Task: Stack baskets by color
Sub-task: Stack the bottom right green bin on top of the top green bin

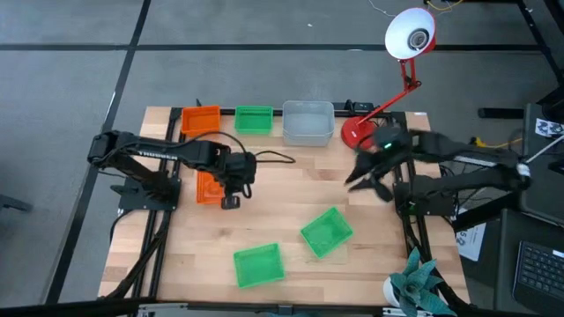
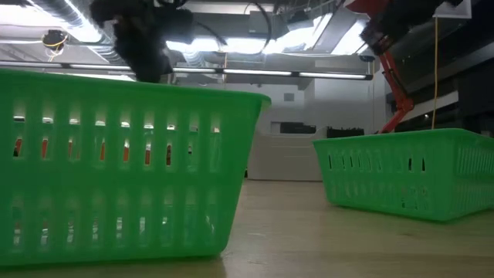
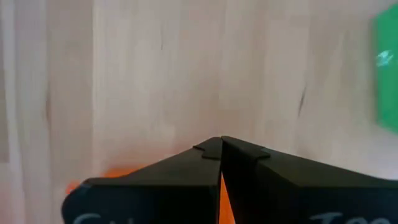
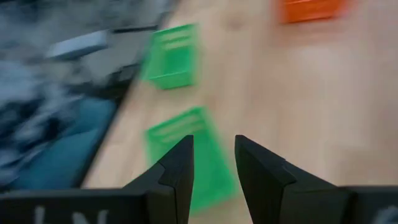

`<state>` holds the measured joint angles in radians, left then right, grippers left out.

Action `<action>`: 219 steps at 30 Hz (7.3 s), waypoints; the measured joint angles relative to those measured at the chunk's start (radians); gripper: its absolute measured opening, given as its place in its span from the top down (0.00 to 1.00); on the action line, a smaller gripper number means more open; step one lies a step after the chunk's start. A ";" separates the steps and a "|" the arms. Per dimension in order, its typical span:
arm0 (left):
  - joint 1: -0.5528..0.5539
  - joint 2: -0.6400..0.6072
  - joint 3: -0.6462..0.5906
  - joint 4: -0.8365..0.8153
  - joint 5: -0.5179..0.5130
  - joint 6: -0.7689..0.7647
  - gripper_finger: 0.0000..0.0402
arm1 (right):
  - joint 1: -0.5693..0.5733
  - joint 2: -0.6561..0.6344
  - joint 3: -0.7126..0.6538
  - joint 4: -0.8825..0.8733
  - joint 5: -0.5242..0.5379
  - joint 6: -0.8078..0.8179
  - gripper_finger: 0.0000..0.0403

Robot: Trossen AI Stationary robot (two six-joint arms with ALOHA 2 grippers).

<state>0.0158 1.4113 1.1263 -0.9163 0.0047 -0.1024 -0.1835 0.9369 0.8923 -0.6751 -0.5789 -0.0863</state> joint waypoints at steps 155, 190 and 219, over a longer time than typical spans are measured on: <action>0.769 0.587 0.567 0.061 -0.089 0.944 0.92 | 0.304 -0.229 0.277 -0.444 0.639 0.188 0.98; 0.668 0.634 0.520 0.318 -0.390 0.871 0.87 | 0.304 -0.228 0.277 -0.480 0.638 0.187 0.98; 0.517 0.499 0.521 -0.080 -0.397 0.574 0.89 | 0.304 -0.229 0.277 -0.484 0.639 0.186 0.98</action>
<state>0.5330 1.9101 1.6478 -0.9962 -0.3927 0.4715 0.1207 0.7083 1.1690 -1.1587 0.0597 0.1001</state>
